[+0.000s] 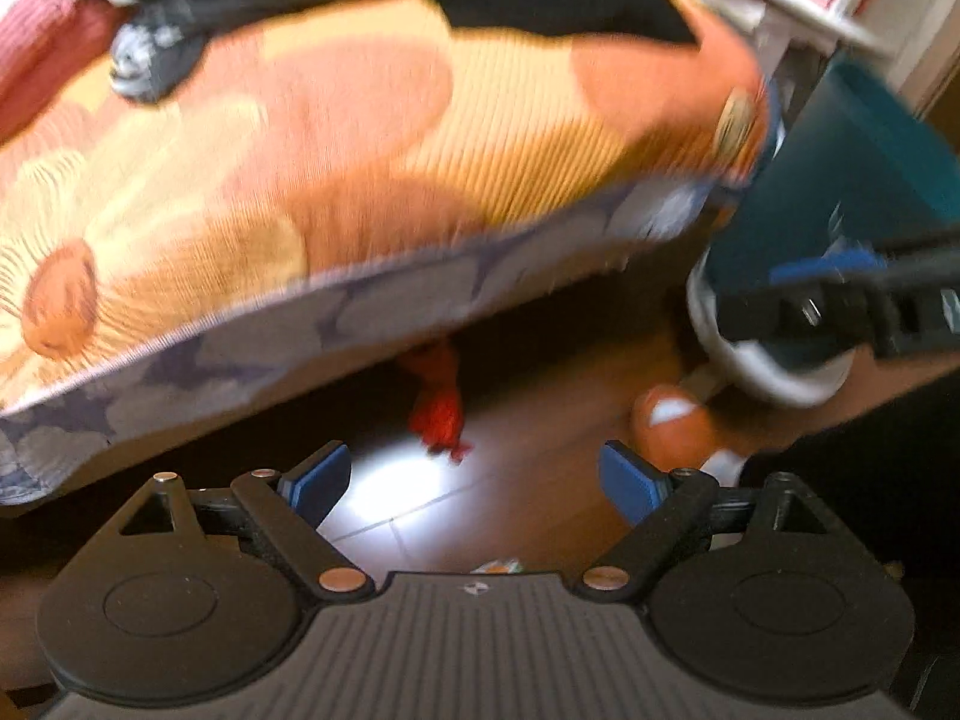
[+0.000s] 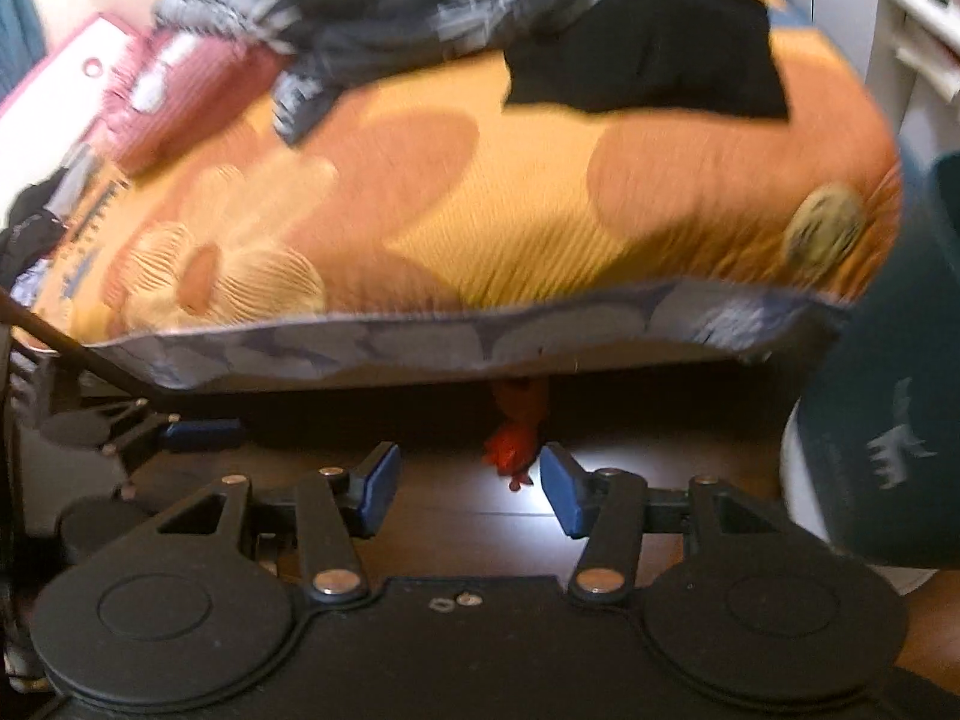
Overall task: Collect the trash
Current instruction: 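Lower both open tools under the bed toward the red bag and wrapper, then grasp the red plastic bag with the right gripper while the left grasps the snack wrapper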
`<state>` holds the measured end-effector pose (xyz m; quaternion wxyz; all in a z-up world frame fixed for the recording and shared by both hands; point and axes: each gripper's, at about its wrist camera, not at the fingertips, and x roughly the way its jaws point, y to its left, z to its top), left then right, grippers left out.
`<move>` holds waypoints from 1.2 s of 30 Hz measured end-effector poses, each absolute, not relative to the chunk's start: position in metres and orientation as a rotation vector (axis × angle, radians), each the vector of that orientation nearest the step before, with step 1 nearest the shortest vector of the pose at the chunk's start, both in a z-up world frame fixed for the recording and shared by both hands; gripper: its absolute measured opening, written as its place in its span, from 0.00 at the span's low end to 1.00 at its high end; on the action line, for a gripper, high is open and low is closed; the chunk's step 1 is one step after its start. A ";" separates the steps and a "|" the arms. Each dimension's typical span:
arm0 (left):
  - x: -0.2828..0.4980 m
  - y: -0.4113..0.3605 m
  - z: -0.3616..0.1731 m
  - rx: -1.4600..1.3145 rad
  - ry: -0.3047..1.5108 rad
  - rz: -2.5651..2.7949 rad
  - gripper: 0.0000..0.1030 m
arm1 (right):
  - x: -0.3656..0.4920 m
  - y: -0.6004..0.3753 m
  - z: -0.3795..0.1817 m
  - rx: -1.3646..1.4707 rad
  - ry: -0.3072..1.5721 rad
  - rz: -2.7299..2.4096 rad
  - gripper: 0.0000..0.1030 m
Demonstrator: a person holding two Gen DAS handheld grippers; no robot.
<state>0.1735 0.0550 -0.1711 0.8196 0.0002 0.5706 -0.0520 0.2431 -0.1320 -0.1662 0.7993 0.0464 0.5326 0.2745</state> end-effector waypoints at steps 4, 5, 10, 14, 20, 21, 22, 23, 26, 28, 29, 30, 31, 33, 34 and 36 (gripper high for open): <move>0.178 0.063 -0.220 0.049 1.293 -0.157 0.88 | 0.261 -0.106 -0.218 0.099 1.193 0.548 0.51; 0.179 0.064 -0.231 0.068 1.308 -0.167 0.88 | 0.265 -0.100 -0.230 0.094 1.201 0.546 0.51; 0.181 0.070 -0.289 0.167 1.389 -0.232 0.88 | 0.287 -0.069 -0.292 0.084 1.260 0.523 0.51; 0.180 0.072 -0.336 0.199 1.470 -0.290 0.88 | 0.301 -0.048 -0.338 0.065 1.315 0.511 0.51; 0.170 0.068 -0.398 0.255 1.554 -0.394 0.88 | 0.319 -0.025 -0.401 0.035 1.372 0.488 0.51; 0.168 0.065 -0.410 0.273 1.572 -0.407 0.88 | 0.321 -0.022 -0.410 0.035 1.376 0.481 0.51; 0.165 0.063 -0.419 0.298 1.588 -0.422 0.88 | 0.323 -0.020 -0.418 0.042 1.379 0.467 0.51; 0.162 0.059 -0.429 0.326 1.594 -0.440 0.88 | 0.325 -0.018 -0.427 0.054 1.386 0.455 0.51; 0.153 0.053 -0.454 0.373 1.599 -0.497 0.88 | 0.329 -0.009 -0.451 0.086 1.409 0.442 0.51; 0.151 0.054 -0.464 0.354 1.609 -0.521 0.88 | 0.331 0.000 -0.466 0.076 1.425 0.446 0.51; 0.150 0.054 -0.471 0.338 1.612 -0.525 0.88 | 0.331 0.003 -0.472 0.066 1.430 0.448 0.51; 0.150 0.054 -0.478 0.326 1.617 -0.523 0.88 | 0.333 0.007 -0.478 0.054 1.433 0.448 0.51; 0.149 0.055 -0.484 0.313 1.625 -0.523 0.88 | 0.334 0.010 -0.484 0.045 1.435 0.445 0.51; 0.147 0.056 -0.497 0.304 1.636 -0.524 0.87 | 0.340 0.017 -0.496 0.037 1.441 0.429 0.51; 0.145 0.056 -0.503 0.304 1.638 -0.529 0.87 | 0.342 0.019 -0.501 0.039 1.439 0.417 0.51; 0.141 0.057 -0.512 0.294 1.639 -0.543 0.87 | 0.345 0.022 -0.507 0.033 1.430 0.400 0.51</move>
